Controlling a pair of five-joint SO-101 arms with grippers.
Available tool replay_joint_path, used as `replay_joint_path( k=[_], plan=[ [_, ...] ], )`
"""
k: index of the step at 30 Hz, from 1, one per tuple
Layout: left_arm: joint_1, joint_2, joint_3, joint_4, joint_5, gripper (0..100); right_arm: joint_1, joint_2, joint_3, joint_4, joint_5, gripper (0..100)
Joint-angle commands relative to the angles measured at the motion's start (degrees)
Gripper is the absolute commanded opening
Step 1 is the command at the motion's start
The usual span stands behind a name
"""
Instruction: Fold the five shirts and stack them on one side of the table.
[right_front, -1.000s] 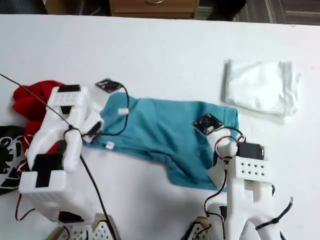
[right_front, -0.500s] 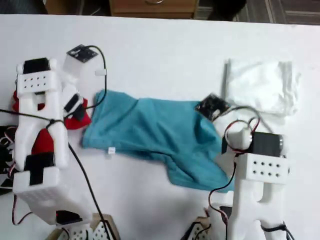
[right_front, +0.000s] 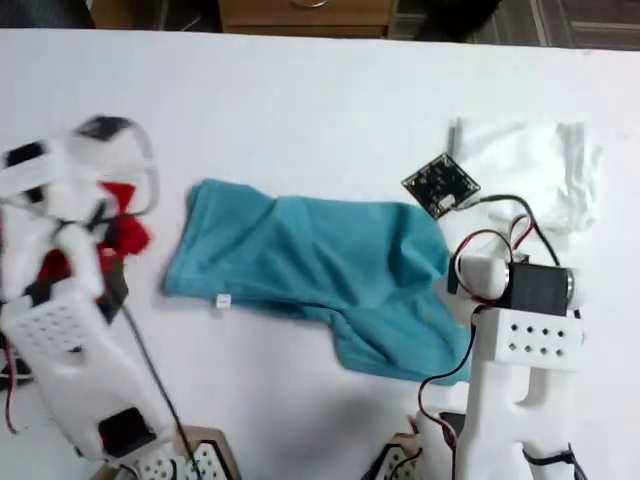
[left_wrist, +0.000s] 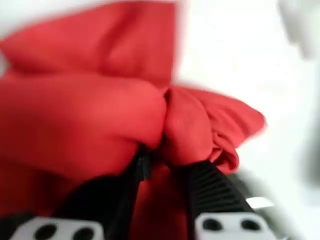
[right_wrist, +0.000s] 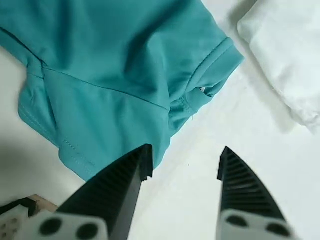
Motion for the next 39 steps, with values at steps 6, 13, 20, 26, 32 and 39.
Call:
replay_joint_path(
  k=[6, 13, 20, 26, 32, 39],
  plan=[
    [-8.18, 0.7, -20.18, 20.4, -4.57, 12, -0.04, -1.36, 6.77, -15.69, -9.85, 21.6],
    [0.97, 0.44, -28.7, 23.38, 2.55, 11, -0.04, 3.74, 7.91, -24.4, -17.49, 21.5],
    [16.79, -2.29, -29.49, 23.38, 12.04, 3, -0.04, 21.76, -1.58, -24.84, -17.93, 10.3],
    [31.3, -1.76, -28.44, 23.12, 18.37, 3, -2.86, 35.65, -11.87, -24.84, -18.02, 2.1],
    [37.89, 7.47, -27.47, 17.23, 22.86, 3, -6.73, 46.64, -20.22, -25.1, -24.18, 1.8],
    [35.87, 16.79, -27.47, 11.08, 23.47, 3, -6.64, 62.55, -28.22, -25.1, -24.44, 1.8]
  ],
)
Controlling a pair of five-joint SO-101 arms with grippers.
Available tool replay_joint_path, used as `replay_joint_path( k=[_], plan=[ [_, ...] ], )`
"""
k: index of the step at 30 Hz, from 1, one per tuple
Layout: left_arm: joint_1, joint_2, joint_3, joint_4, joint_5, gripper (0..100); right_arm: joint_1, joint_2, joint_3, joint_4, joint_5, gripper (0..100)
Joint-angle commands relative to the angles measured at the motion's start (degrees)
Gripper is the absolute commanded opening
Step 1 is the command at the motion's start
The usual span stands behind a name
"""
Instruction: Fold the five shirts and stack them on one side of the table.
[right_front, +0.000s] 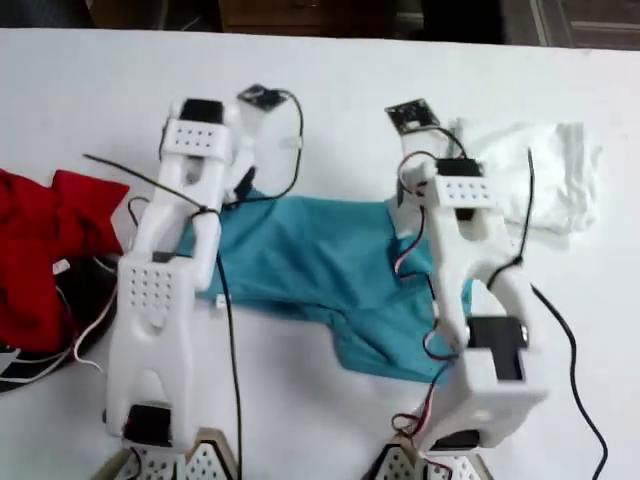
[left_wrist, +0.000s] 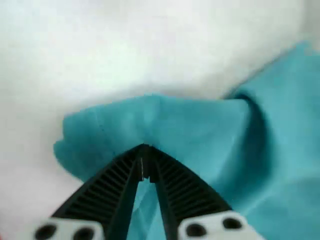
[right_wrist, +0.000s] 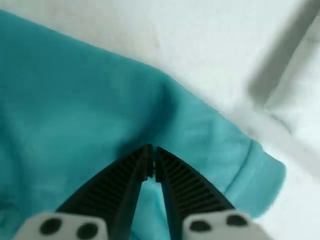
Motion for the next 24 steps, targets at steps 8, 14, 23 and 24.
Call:
replay_joint_path(
  k=[8, 14, 23, 24],
  plan=[
    [-10.64, 2.29, -0.4, -5.36, -0.79, 3, 8.92, 15.69, -13.54, -0.4, 3.52, 1.8],
    [-10.9, 2.73, -0.4, -5.98, -4.4, 3, 4.44, 16.75, -17.14, -0.4, 5.27, 1.8],
    [-11.6, 2.37, -15.43, 3.6, -4.31, 3, -0.13, 15.16, -30.68, 10.42, 5.19, 1.8],
    [-11.52, 2.46, -17.89, 6.07, -4.31, 3, -0.13, 14.99, -32.26, 11.91, 5.19, 1.8]
  ],
)
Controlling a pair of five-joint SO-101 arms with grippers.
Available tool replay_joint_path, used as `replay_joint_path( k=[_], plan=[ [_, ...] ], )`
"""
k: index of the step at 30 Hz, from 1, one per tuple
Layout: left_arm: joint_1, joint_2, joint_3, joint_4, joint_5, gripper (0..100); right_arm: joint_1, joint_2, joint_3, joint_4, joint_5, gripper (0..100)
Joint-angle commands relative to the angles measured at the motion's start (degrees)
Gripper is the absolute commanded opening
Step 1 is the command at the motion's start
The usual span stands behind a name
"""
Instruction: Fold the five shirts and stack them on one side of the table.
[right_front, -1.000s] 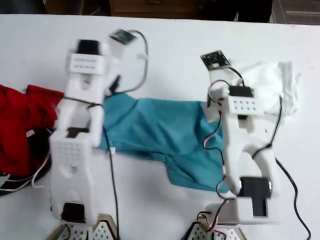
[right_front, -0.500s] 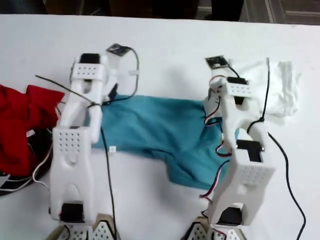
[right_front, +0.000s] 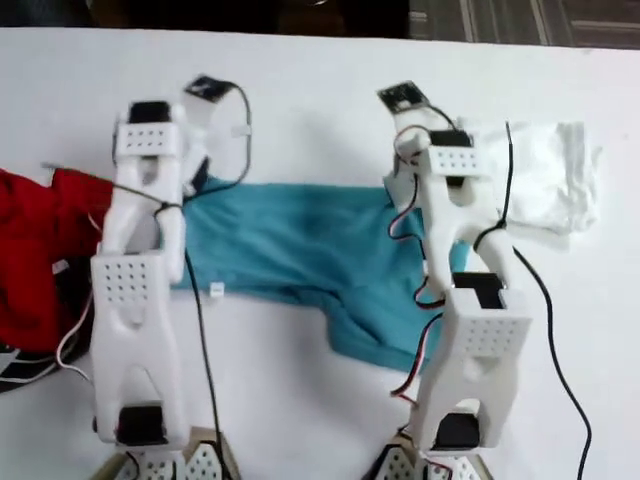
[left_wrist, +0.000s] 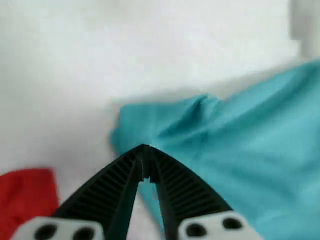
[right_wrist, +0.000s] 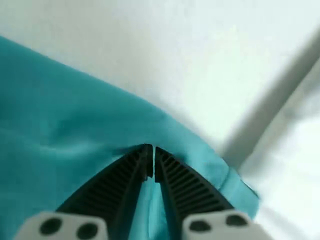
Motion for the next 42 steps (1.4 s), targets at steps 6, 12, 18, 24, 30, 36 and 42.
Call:
replay_joint_path(
  k=[6, 12, 18, 24, 30, 36, 42],
  plan=[
    [-1.05, -2.37, -12.53, 9.76, -0.44, 3, -0.4, -3.3, -10.02, 12.44, 0.62, 1.8],
    [0.79, -12.92, 4.09, 9.76, -0.44, 3, -0.13, -8.4, -9.49, 17.8, 0.62, 1.8],
    [3.69, -27.69, 25.63, 5.8, -0.62, 3, -1.63, -17.36, -8.26, 23.69, 0.62, 1.8],
    [5.1, -40.79, 55.08, -8.97, -0.62, 3, -3.03, -27.3, 11.34, 19.38, 0.88, 1.8],
    [4.48, -50.9, 83.03, -28.48, -0.97, 3, -5.93, -41.36, 42.64, 3.82, 1.14, 1.8],
    [4.57, -53.27, 95.87, -40.35, -0.97, 3, -9.63, -49.71, 62.15, -5.32, 1.14, 1.8],
    [4.57, -53.45, 98.33, -42.64, -0.97, 3, -14.02, -50.86, 67.16, -5.93, 1.14, 1.8]
  ],
)
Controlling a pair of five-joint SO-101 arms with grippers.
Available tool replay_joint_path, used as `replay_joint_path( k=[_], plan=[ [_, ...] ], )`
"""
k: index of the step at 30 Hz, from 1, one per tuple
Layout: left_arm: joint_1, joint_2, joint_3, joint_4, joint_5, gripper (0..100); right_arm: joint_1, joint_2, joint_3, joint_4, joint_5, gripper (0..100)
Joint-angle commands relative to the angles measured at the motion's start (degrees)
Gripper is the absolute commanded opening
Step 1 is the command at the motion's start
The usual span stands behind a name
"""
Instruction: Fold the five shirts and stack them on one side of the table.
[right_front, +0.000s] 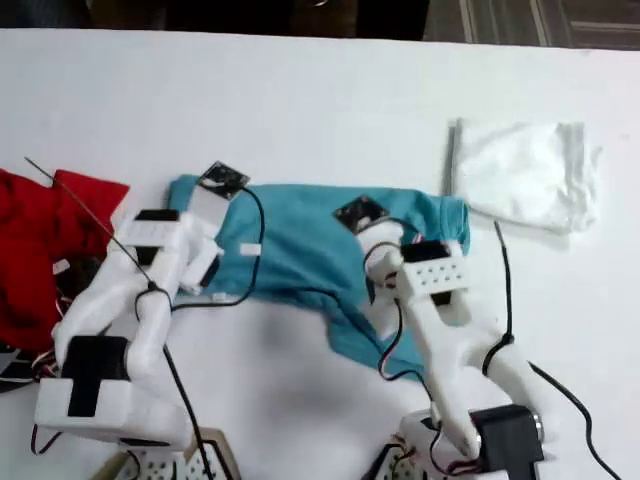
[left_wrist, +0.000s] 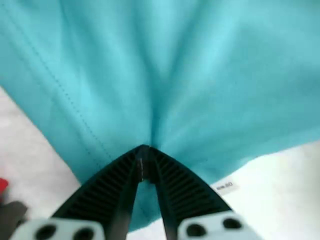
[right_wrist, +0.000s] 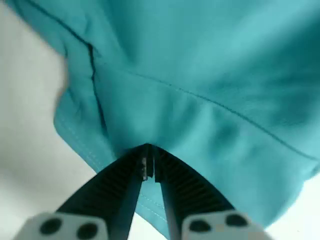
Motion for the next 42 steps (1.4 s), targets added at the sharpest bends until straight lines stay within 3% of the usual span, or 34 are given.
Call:
replay_joint_path(
  k=[1, 5, 11, 17, 24, 29, 39, 42],
  plan=[
    [-0.09, 0.0, 0.75, -1.58, -0.7, 3, -3.47, -2.77, 0.44, 0.31, 0.44, 1.8],
    [-1.23, 0.0, 0.92, -2.55, -0.7, 3, -7.52, -2.77, -2.55, 4.44, 0.44, 1.8],
    [-1.49, 0.09, 0.92, -2.64, -0.35, 3, -7.69, -2.77, -8.97, 13.41, 1.32, 2.1],
    [-1.49, 0.09, 0.92, -2.64, -0.26, 3, -7.6, -3.56, -9.76, 18.95, 10.81, 16.6],
    [-1.49, 0.09, 0.92, -3.25, -0.18, 3, -7.6, -9.63, -2.29, 18.51, 17.14, 14.7],
    [-1.49, 0.09, 0.92, -3.34, -0.09, 3, -7.43, -10.33, 3.16, 15.43, 17.67, 14.8],
    [-1.49, 0.09, 0.92, -3.34, -0.09, 3, 2.24, -10.24, 5.71, 3.74, 19.43, 14.2],
    [-1.49, 0.09, 0.92, -3.43, -0.09, 3, 5.49, -10.59, 5.45, 1.54, 22.77, 6.7]
  ],
)
